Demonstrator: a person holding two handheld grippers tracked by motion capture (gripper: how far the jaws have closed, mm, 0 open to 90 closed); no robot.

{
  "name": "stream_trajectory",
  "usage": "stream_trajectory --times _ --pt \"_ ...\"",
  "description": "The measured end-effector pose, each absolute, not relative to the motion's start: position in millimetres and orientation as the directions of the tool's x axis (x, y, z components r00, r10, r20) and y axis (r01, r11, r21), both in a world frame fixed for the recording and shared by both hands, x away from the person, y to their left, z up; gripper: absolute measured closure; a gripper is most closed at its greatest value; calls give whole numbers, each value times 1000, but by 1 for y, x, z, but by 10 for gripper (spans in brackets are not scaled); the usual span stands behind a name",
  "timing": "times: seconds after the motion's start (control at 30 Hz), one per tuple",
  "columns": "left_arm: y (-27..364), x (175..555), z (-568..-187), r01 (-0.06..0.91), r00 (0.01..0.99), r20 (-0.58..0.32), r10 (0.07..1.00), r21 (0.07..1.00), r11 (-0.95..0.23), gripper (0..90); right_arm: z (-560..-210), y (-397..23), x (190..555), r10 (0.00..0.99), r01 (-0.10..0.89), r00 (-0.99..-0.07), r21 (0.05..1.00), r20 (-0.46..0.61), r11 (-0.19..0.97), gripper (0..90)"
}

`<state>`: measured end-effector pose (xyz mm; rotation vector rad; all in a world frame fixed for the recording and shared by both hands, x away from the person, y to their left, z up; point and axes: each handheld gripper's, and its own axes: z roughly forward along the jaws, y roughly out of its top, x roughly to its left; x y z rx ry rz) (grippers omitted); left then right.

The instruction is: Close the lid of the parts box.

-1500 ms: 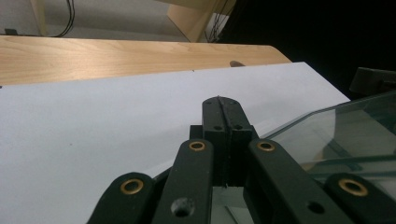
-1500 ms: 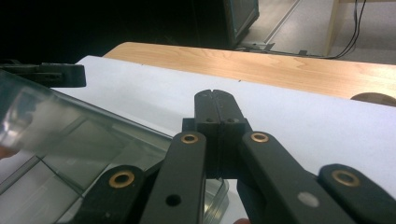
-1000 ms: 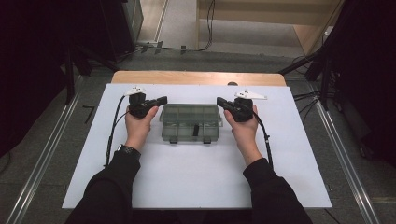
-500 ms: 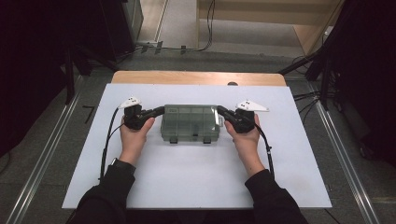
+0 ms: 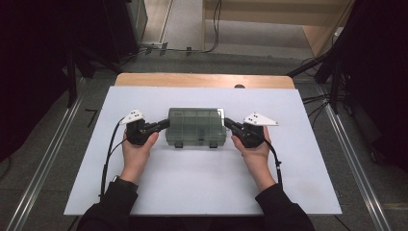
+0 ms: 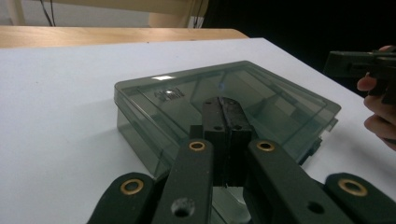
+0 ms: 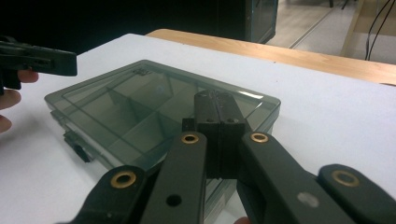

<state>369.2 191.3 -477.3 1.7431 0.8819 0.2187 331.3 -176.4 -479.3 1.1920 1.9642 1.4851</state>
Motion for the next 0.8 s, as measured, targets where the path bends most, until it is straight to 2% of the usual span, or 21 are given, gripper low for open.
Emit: stream_trajectory --times 0.47,0.8 --pt "195 343 -482 439 711 -261 653 890 -123 900 -485 -177 314 801 396 -567 916 192 61 881" --pt "196 341 -488 445 703 -257 663 886 -130 900 -491 -174 305 798 405 -575 910 179 88 880"
